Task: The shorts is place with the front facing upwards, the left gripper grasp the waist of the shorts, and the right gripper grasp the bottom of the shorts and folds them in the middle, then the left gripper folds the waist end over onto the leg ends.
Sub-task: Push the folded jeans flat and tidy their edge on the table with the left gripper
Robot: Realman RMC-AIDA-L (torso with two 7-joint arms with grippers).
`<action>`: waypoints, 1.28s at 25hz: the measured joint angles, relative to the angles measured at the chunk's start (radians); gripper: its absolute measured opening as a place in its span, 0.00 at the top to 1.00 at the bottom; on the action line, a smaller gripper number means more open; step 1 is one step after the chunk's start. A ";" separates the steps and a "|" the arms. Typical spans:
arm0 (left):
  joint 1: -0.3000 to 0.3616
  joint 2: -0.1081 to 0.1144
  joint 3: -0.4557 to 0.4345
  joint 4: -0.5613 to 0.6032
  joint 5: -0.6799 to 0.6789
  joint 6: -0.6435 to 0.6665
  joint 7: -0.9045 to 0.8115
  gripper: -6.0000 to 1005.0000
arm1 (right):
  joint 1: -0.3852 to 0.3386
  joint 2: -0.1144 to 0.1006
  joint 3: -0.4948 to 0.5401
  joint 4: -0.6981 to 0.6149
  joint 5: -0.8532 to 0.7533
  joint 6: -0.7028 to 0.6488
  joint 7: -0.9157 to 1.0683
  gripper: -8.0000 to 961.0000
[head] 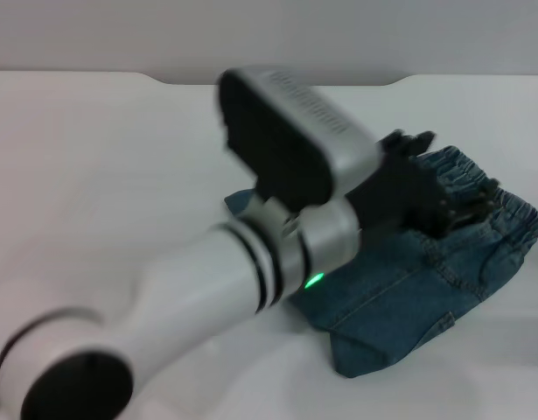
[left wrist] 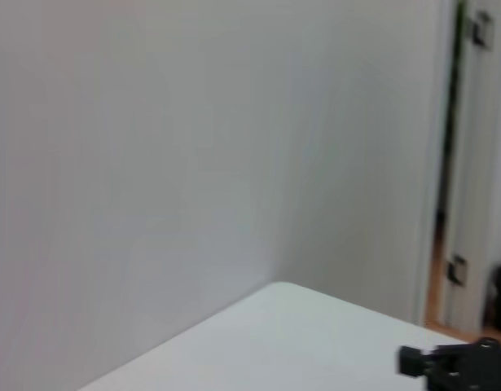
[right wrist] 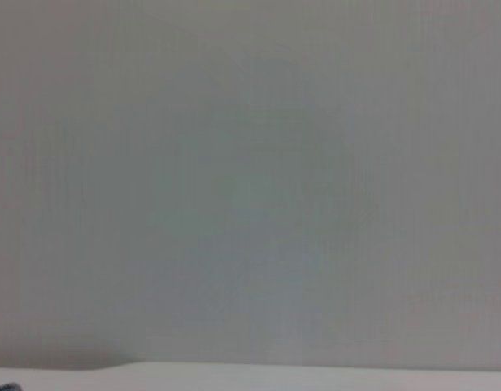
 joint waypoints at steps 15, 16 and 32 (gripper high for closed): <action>0.071 -0.005 0.264 0.434 0.072 0.725 -0.229 0.57 | -0.120 0.002 0.019 -0.040 0.041 0.145 0.022 0.99; 0.056 -0.004 0.276 0.460 0.073 0.732 -0.250 0.62 | -0.126 0.002 0.019 -0.037 0.041 0.145 0.022 0.99; -0.050 -0.014 0.417 0.691 0.099 0.756 -0.424 0.98 | -0.125 0.002 0.019 -0.007 0.041 0.134 0.023 0.99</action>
